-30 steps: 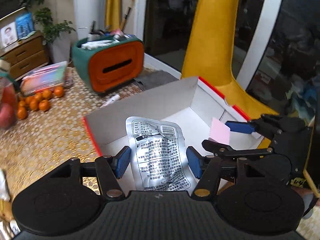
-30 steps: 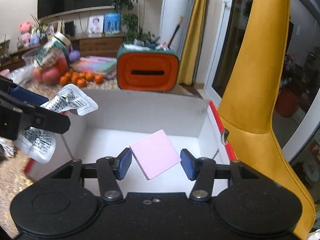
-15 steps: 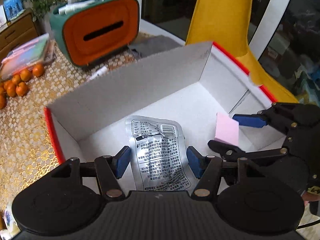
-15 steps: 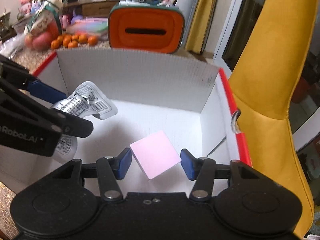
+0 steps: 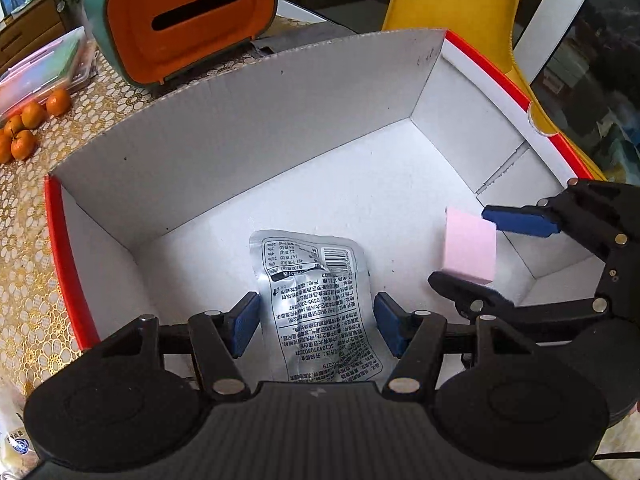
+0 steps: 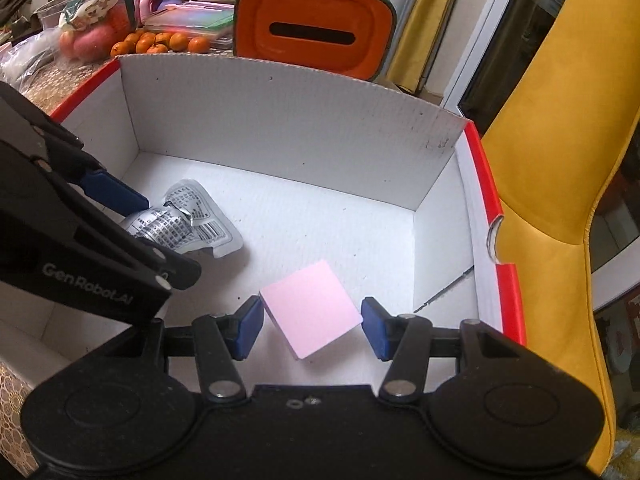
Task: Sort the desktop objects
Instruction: 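Carry blister pack and sticky note into the red box and release both, then withdraw both tools from the red box back toward the table items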
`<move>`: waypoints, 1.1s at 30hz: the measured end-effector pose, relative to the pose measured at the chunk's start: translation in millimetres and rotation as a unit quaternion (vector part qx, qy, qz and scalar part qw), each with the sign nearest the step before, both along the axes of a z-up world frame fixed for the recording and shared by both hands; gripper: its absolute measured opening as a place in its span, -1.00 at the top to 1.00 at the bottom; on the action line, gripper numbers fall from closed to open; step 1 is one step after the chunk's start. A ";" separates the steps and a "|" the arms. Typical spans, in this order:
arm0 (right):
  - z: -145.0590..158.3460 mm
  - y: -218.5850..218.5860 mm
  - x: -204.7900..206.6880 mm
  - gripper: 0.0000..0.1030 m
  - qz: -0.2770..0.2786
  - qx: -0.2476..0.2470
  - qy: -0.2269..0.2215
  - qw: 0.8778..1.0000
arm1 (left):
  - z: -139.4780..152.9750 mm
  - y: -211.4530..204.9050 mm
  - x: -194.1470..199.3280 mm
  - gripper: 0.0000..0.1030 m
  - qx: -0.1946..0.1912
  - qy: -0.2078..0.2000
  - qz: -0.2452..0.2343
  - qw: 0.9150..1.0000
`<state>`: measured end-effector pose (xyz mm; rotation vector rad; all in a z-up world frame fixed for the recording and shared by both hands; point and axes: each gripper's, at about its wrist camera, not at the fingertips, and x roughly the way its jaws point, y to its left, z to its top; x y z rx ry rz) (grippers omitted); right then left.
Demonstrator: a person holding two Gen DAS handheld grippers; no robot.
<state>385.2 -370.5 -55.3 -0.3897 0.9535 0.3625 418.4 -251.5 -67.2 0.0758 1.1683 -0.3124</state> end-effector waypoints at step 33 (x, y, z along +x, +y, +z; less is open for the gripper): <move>67.9 1.4 -65.3 -0.51 -0.006 0.046 -0.078 0.996 | 91.9 52.6 -110.8 -0.21 -0.077 -0.135 0.037 0.987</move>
